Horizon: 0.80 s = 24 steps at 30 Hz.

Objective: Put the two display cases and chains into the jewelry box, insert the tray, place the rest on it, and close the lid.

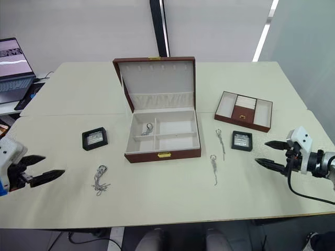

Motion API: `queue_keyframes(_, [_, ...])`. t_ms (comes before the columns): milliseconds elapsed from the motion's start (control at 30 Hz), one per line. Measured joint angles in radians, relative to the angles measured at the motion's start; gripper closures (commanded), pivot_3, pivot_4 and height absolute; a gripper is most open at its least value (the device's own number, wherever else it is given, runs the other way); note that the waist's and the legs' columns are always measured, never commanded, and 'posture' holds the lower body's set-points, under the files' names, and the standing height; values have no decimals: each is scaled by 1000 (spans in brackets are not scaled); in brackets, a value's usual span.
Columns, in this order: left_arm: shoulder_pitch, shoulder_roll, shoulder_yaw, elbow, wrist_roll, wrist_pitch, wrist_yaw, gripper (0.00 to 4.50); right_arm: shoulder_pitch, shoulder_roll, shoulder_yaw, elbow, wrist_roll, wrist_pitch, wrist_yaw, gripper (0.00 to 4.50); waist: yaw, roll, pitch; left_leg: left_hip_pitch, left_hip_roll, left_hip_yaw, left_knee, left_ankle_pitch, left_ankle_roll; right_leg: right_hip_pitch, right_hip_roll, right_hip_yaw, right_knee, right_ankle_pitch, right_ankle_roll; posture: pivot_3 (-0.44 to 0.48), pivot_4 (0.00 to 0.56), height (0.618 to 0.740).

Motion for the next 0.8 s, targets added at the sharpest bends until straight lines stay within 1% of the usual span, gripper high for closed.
queue_keyframes(167, [18,-14,40,70,22,-61,8,48,0,1,11,29,-37,-42,11,0,0,0,0,0,0,0,0,0,0,0,0,0,0,0,0,0,150,740])
queue_keyframes(300, [21,-35,53,73,22,-67,10,48,-3,15,21,31,-38,-51,14,0,1,0,0,0,0,0,0,0,0,0,0,0,0,0,0,0,150,740])
queue_keyframes(500, [19,-41,56,72,22,-67,12,48,-4,17,21,47,-39,-61,15,0,0,0,0,0,0,0,0,0,0,0,0,0,1,0,0,0,150,740])
queue_keyframes(700, [-13,-45,54,72,22,-67,11,48,-4,17,21,47,-39,-65,15,0,0,0,0,0,0,0,0,0,0,0,0,0,1,0,0,0,150,740])
queue_keyframes(733, [-17,-50,55,70,21,-67,15,48,-4,19,21,47,-39,-68,14,0,1,0,0,0,0,0,0,0,0,0,0,0,1,0,0,0,150,740])
queue_keyframes(800, [-20,-100,66,34,0,-61,37,48,-6,33,21,45,-38,-79,12,0,1,0,0,0,0,0,0,0,0,0,0,0,1,0,0,0,150,740])
